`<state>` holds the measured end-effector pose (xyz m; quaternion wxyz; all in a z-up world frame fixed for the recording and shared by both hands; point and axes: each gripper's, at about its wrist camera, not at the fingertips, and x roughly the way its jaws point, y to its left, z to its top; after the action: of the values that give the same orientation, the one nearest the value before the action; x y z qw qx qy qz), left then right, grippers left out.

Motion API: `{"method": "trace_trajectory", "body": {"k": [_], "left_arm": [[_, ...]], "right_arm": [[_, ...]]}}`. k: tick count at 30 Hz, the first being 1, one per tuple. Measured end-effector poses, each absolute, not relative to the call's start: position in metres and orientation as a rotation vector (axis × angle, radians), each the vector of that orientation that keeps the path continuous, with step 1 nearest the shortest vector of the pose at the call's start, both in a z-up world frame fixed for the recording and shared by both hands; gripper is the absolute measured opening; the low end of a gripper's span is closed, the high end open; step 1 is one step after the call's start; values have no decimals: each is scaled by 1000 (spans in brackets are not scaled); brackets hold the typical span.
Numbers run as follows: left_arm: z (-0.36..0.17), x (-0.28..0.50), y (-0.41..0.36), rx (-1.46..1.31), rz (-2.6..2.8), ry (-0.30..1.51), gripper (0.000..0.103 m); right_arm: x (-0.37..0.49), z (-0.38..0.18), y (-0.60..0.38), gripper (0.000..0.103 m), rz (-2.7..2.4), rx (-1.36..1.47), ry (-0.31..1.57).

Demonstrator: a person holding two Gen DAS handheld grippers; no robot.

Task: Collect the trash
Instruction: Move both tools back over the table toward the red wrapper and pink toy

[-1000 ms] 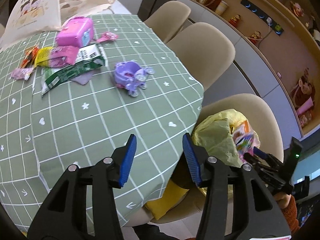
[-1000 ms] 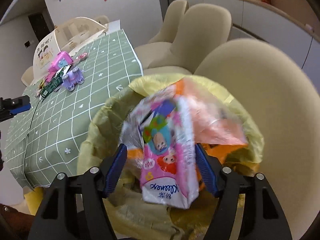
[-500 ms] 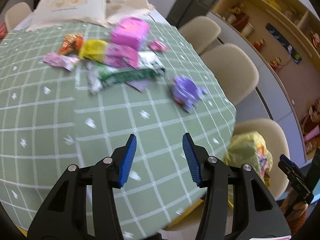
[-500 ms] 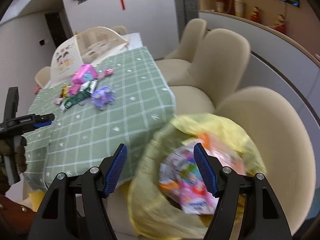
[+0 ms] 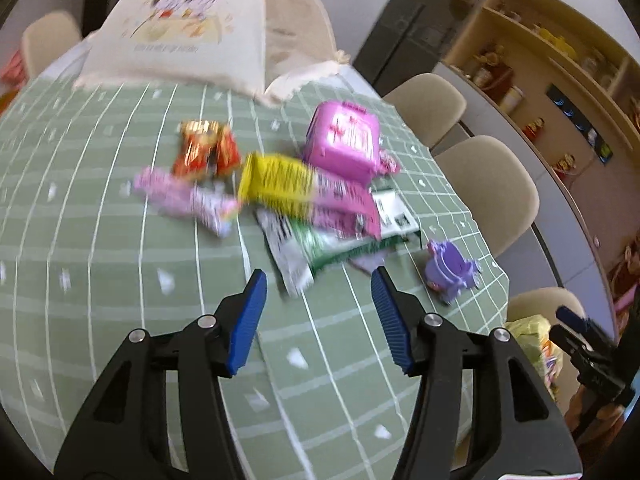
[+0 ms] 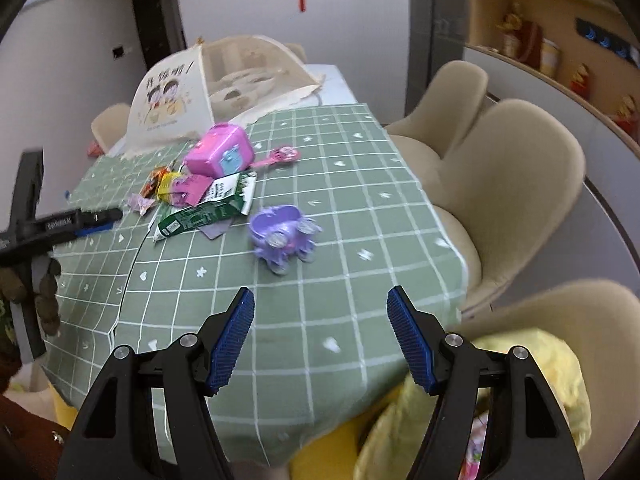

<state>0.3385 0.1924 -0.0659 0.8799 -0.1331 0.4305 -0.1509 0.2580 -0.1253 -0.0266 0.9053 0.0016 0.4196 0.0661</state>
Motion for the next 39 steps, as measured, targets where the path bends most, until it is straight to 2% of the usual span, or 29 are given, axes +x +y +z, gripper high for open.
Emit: {"method": "trace_trajectory", "body": {"k": [5,15,17,19,25,28,32,39], "left_arm": [[-68,378,207,-232,-364,893,52],[-89,478,185,-143,-483,940,52],[-98,494,186,-180,-506,964,58],[-104,500,186,-210,-531,1004,58],[-114,464,187,-201,-625,1081,58],[-111,438,195,-230,-623,1089,58],[-103,411,206,-262,-571,1054,58],[-79,398,257,-307,-364,942,58]], "right_arm": [[284,-47,-88,65,252,74,919],[320,-98,-45,65,312,125,1062],[320,-101,-47,65,305,123,1069],[320,-103,-51,65,302,132,1074],[324,-99,-65,66,308,212,1040],[334,-76,-63,66,348,242,937],[378,-44,-54,65,216,122,806],[503,-53,-59,66,181,-56,935]]}}
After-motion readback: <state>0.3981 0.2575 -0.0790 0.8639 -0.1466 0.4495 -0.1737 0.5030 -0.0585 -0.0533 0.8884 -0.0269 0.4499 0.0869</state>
